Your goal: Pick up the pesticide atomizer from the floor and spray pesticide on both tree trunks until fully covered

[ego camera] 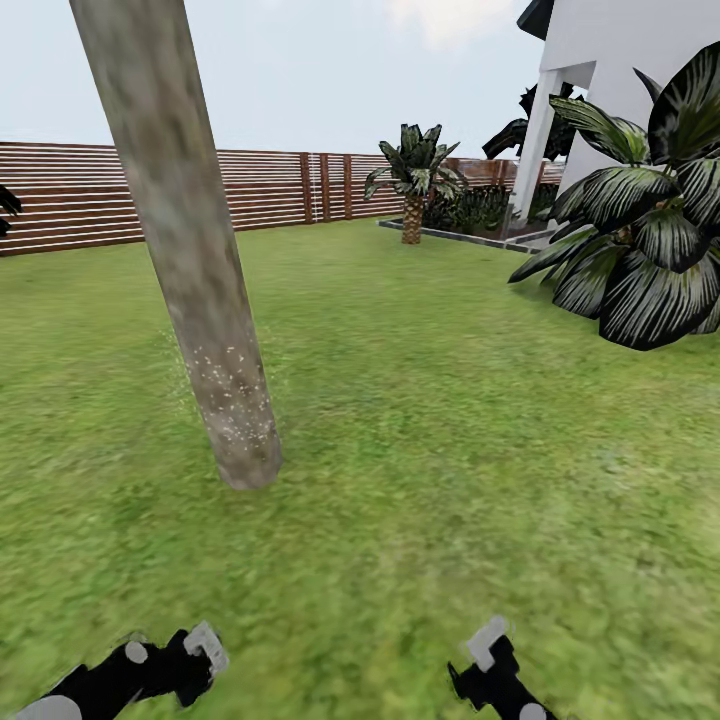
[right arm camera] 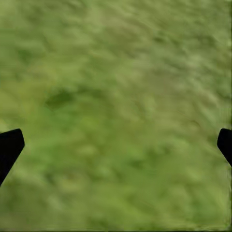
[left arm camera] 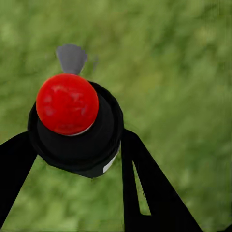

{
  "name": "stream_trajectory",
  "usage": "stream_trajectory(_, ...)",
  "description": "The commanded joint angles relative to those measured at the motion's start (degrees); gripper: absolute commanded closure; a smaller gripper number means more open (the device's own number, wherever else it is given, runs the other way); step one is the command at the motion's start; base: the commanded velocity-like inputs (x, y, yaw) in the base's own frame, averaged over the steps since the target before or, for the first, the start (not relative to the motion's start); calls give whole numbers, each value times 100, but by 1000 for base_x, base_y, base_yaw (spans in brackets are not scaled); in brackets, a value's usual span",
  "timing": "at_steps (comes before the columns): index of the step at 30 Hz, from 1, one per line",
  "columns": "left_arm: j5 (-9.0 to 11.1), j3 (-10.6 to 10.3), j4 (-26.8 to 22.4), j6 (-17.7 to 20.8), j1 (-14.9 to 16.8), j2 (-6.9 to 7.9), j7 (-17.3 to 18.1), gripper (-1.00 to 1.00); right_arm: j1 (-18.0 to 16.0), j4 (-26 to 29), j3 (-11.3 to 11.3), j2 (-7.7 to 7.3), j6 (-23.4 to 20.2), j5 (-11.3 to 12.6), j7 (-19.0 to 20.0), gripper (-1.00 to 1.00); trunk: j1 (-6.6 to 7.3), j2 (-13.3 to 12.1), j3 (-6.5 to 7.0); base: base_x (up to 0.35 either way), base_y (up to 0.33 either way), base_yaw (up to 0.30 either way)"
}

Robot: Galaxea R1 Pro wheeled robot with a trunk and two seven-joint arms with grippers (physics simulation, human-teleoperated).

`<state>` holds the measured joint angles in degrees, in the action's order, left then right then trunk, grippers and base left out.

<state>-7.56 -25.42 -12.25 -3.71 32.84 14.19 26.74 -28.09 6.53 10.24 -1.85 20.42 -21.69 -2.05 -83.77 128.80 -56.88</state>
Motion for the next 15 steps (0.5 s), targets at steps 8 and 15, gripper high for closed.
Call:
stream_trajectory(8,2641,7,747,-1914,-879,-255,-1595,100,225,-225,-20,-50,950,2157,-197,-100,0,0,1,0,0,0)
stream_trajectory(15,3819,61,803,-2037,-1071,-581,-2979,100,390,-267,-22,-151,1086,2187,-199,-100,0,0,1,0,0,-6)
